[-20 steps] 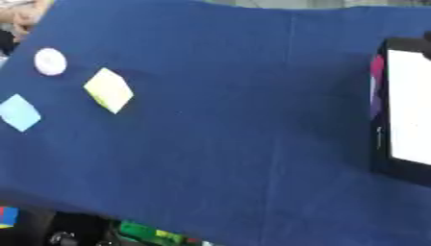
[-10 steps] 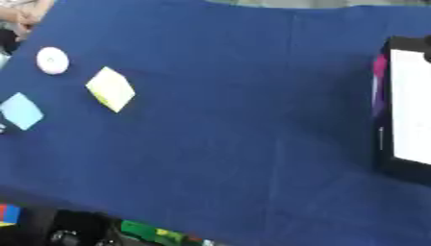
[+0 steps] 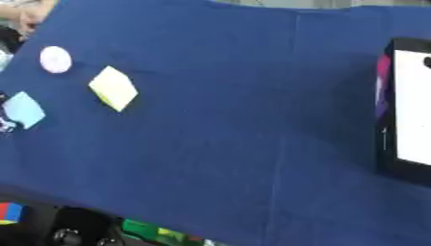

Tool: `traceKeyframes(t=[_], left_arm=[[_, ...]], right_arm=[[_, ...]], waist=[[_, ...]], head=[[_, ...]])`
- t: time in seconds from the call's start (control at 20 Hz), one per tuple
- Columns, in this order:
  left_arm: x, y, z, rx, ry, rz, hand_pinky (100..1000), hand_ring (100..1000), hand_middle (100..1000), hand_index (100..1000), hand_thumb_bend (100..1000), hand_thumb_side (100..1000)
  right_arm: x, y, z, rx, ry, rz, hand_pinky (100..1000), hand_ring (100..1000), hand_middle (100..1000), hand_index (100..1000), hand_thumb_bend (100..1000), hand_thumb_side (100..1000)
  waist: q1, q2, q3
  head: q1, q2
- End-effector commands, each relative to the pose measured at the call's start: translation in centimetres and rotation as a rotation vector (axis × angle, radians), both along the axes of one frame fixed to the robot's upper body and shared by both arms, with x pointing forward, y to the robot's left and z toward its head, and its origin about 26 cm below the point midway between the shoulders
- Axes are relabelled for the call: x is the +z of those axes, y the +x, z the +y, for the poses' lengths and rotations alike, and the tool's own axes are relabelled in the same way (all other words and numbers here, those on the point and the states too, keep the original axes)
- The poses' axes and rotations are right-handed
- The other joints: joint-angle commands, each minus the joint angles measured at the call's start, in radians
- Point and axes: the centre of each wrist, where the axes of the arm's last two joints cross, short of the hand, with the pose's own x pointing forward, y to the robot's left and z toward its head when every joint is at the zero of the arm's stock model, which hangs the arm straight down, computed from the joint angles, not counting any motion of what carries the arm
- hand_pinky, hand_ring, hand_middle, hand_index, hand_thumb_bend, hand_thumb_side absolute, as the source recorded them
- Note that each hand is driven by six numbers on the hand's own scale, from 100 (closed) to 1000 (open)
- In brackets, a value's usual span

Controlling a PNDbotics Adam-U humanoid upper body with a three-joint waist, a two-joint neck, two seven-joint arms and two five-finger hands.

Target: Pick up the objects with one hand, pass them to the other hand, and then place them into the box on the other side of the table.

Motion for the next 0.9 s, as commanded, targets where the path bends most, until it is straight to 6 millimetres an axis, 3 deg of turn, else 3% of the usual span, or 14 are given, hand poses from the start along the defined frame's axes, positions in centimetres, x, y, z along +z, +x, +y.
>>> traceKeyframes(t=[0.05, 0.25, 0.45, 0.7, 0.9], left_arm=[[1.6, 0.0, 0.5, 0.01, 0.014, -0.024, 872, 864, 714, 678, 241, 181], [2.2, -0.2, 0.4, 0.003, 0.008, -0.053, 854, 830, 676, 639, 168, 141], [5.0, -0.9, -0.8, -0.038, -0.035, -0.172, 859, 811, 657, 632, 100, 134], [8.8, -2.0, -3.6, -0.111, -0.103, -0.348, 862, 800, 649, 634, 100, 128], [9.9, -2.5, -7.2, -0.197, -0.143, -0.501, 836, 763, 634, 640, 100, 145]], right_arm=[[0.8, -0.1, -0.2, 0.0, -0.023, -0.019, 1000, 1000, 1000, 1000, 100, 564], [0.7, -0.1, -0.2, 0.0, -0.025, -0.018, 1000, 1000, 1000, 1000, 100, 563], [1.0, -0.2, -0.2, 0.006, -0.028, -0.031, 1000, 1000, 1000, 1000, 100, 560], [1.9, -0.1, 0.1, 0.024, -0.027, -0.06, 1000, 1000, 1000, 1000, 100, 557], [3.8, 0.1, 1.1, 0.081, -0.044, -0.114, 1000, 1000, 1000, 1000, 100, 547]], waist=[[0.001, -0.024, 0.003], [-0.001, -0.026, 0.003], [-0.004, -0.027, 0.003], [-0.007, -0.029, 0.003], [-0.013, -0.034, 0.003]], head=[[0.005, 0.008], [0.005, 0.008], [0.001, 0.005], [0.001, 0.003], [-0.02, -0.001]])
